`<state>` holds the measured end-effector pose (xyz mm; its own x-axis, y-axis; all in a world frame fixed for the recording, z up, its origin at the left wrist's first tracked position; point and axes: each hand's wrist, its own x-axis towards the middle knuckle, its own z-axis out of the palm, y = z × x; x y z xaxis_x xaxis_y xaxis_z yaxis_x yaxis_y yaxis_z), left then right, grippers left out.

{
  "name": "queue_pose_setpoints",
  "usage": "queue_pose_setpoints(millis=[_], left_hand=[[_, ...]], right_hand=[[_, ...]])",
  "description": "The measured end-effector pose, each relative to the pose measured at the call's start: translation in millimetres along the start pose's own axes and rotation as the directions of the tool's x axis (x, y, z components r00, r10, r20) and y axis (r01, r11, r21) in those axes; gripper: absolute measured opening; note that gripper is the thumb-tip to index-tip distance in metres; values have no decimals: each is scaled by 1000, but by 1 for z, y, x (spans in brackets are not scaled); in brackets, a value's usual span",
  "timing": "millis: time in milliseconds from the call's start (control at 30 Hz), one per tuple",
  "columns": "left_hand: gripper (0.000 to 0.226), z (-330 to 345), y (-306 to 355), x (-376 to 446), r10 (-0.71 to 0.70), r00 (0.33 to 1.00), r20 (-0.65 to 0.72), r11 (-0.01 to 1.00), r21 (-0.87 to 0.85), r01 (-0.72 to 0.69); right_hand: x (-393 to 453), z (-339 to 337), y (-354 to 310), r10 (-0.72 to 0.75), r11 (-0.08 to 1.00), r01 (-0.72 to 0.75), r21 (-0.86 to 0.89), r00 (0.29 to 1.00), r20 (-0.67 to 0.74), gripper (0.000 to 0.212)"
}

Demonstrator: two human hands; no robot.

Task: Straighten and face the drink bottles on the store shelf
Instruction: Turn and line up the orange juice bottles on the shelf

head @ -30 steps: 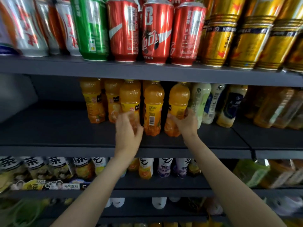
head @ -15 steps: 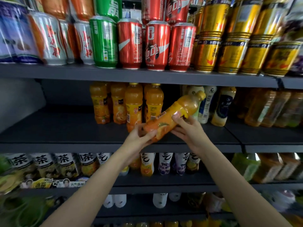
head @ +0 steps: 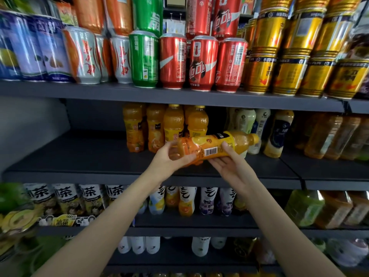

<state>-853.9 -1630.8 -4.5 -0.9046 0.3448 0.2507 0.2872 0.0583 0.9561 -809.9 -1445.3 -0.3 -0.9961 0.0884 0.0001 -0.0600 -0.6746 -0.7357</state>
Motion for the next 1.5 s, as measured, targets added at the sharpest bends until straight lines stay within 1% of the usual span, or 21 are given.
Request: queue_pose_setpoints(millis=[33,67,100,167,233,333,400,467,533,667,733,867,900,967,1033,1100,1167,1233,1367,1433,1500], left_hand=[[66,0,2,-2,91,995,-28,988,127,-87],[66,1,5,-5,214,976,-29,947,251,-200],[67,3,8,-8,321,947,5,887,348,-302],[69,5,8,-10,466,877,116,749,476,-461],[69,4,3,-9,525,833,173,656,541,-526],[67,-1,-11,-7,543,821,177,623,571,-535],[67,-2,-17,-7,507,845,171,650,567,-505],[67,0,-20,-6,450,876,172,687,560,-463],[63,2,-23,-3,404,897,179,706,562,-431],[57,6,-34,5,336,929,153,730,581,-360],[54,6,-39,10,334,936,111,755,562,-337],[48,6,-41,19,367,929,49,762,558,-330],[48,7,-41,21,374,927,37,759,563,-328],[48,11,-39,25,397,918,-21,758,571,-315],[51,13,-39,31,444,886,-135,756,586,-290],[55,14,-41,39,443,854,-275,777,592,-212],[59,13,-43,49,369,840,-398,836,537,-112],[65,14,-45,59,277,838,-471,889,457,-37],[76,8,-50,80,136,855,-501,918,388,82],[73,0,-58,89,98,896,-434,889,443,118],[67,-7,-65,93,64,924,-378,859,491,142]], right_hand=[[0,3,0,14,1000,-14,-22,1000,-1,40],[1,6,0,38,998,-39,-43,999,-15,36],[1,9,1,67,997,-69,-44,997,-37,35],[2,13,3,124,992,-124,11,989,-81,34],[0,13,2,161,987,-160,13,981,-105,33],[-2,8,0,169,981,-176,-80,982,-87,26],[0,3,1,118,986,-124,-107,991,-65,22],[2,-4,1,42,988,-49,-147,998,-46,24],[4,-11,-2,-21,973,18,-228,1000,-9,35],[7,-21,-8,-84,902,94,-420,996,42,53],[9,-24,-10,-146,835,146,-531,988,43,57],[14,-33,-14,-287,612,230,-757,956,58,56],[16,-35,-15,-311,564,242,-789,948,68,57],[20,-40,-17,-350,515,264,-815,933,81,62],[24,-45,-17,-403,469,250,-847,914,47,66],[29,-47,-19,-473,397,210,-893,881,-4,68],[37,-46,-23,-525,320,165,-933,851,-29,67],[51,-45,-25,-524,277,131,-952,851,-36,66],[86,-42,-20,-509,219,109,-970,860,-18,60],[102,-38,-17,-510,180,99,-979,860,-7,55],[117,-33,-12,-498,187,77,-979,867,-27,49]])
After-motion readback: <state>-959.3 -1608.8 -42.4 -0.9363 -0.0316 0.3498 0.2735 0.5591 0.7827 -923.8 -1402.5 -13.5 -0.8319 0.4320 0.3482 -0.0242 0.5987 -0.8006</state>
